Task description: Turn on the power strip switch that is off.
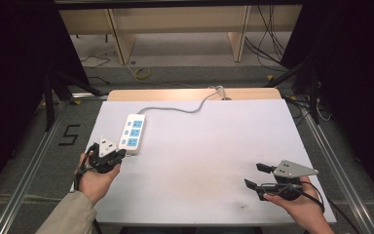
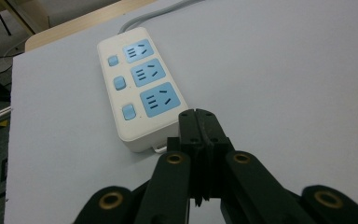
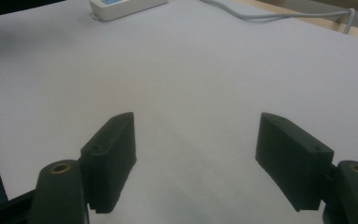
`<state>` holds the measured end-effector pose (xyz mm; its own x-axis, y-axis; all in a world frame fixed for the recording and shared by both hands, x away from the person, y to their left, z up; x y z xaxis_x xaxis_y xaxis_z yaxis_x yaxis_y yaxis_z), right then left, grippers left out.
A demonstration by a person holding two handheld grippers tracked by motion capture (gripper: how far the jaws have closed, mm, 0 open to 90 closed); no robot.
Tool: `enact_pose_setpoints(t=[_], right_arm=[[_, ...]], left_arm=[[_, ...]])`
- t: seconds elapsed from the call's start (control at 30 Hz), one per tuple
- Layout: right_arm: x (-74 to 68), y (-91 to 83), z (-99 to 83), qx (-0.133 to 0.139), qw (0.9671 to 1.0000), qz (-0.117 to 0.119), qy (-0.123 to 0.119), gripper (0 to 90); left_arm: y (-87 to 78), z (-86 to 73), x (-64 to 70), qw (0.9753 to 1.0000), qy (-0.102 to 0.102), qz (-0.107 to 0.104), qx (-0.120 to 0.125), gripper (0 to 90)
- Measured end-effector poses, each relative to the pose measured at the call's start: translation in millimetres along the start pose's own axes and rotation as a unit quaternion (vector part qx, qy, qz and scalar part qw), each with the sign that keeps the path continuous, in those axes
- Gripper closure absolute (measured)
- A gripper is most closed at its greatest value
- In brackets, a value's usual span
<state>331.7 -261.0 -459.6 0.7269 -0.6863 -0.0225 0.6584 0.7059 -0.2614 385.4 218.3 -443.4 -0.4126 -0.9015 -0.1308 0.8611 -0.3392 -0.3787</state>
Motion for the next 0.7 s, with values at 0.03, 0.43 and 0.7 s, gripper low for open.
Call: enact_pose_setpoints(t=[0.03,0.43,0.7], right_arm=[[0.1,0.0,0.0,0.0,1.0,0.0,0.0,29.0],[0.0,0.3,-0.2,-0.002,1.0,0.0,-0.001,29.0],[-0.1,0.2,-0.2,-0.002,1.0,0.0,0.0,29.0]], left_arm=[[0.6,0.2,-0.7,1.0,-0.001,0.002,0.0,89.7],[10.2,2.0,-10.0,0.9999,-0.007,0.015,-0.004,89.7],[15.8,3.6,-15.5,0.9996,-0.013,0.024,-0.002,89.7]])
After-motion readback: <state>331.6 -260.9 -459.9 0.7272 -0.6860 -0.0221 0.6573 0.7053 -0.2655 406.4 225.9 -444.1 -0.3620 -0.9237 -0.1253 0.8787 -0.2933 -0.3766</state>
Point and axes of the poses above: each handheld gripper's, and its own axes: y roughly forward along the jaws, z roughly out of its top, x roughly to its right, the point moved 3 cm from there along y, roughly forward along the jaws, and after that the axes turned 15 degrees about x, right-handed, at the moved point
